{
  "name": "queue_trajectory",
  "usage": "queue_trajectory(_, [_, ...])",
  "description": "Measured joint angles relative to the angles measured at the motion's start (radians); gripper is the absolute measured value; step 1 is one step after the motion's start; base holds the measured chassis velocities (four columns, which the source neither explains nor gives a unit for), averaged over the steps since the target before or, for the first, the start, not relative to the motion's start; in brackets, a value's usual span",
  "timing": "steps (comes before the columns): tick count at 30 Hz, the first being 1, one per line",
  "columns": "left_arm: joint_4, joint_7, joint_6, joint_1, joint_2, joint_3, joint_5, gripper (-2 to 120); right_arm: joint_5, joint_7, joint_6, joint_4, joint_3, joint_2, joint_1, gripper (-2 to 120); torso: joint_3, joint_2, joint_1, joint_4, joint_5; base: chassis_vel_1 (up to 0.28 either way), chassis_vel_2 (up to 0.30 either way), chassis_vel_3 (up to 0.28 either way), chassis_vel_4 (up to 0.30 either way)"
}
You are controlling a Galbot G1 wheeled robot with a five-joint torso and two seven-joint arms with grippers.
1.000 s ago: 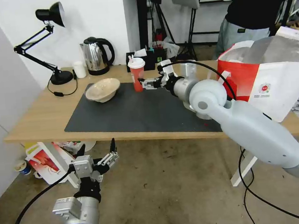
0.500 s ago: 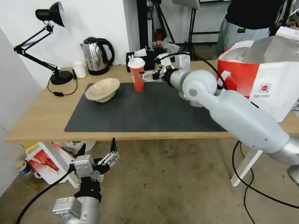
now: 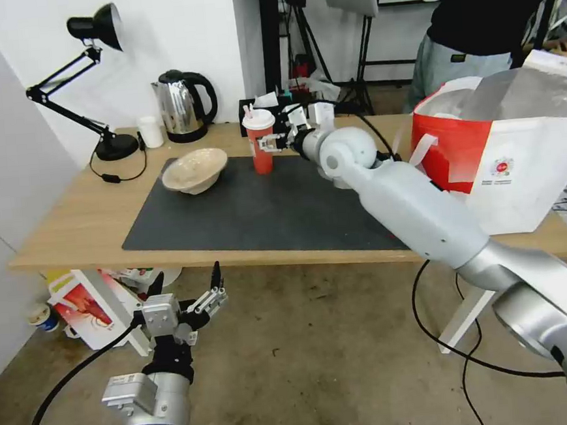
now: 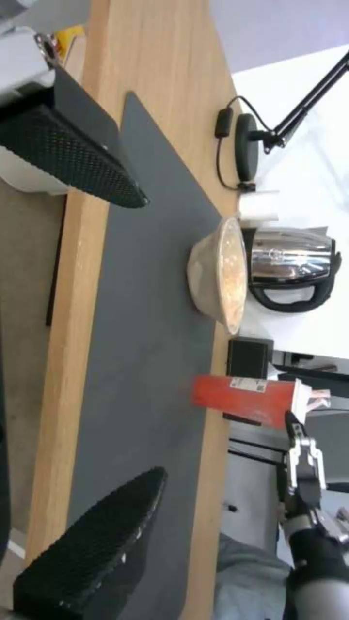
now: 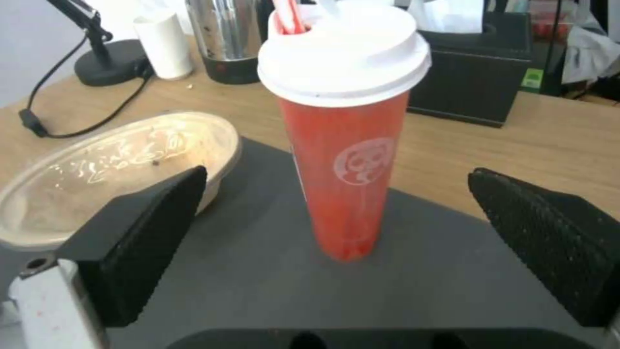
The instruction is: Pick up the trash from the table and place it into the takeout bag.
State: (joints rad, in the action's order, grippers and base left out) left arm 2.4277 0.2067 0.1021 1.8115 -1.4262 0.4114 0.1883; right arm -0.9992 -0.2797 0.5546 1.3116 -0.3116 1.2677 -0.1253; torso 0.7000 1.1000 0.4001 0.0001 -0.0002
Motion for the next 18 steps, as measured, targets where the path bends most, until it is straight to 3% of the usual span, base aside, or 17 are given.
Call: queue_trajectory(18, [-0.01,0.001,-0.003,-0.008,-0.002,-0.012,0.005,100,0.078,0.107,-0.042,-0.219,0.006,0.099,0.071,100,0.0,0.0,0.0,-0.0002,0.0001,0.0,0.0,0.0,0.0])
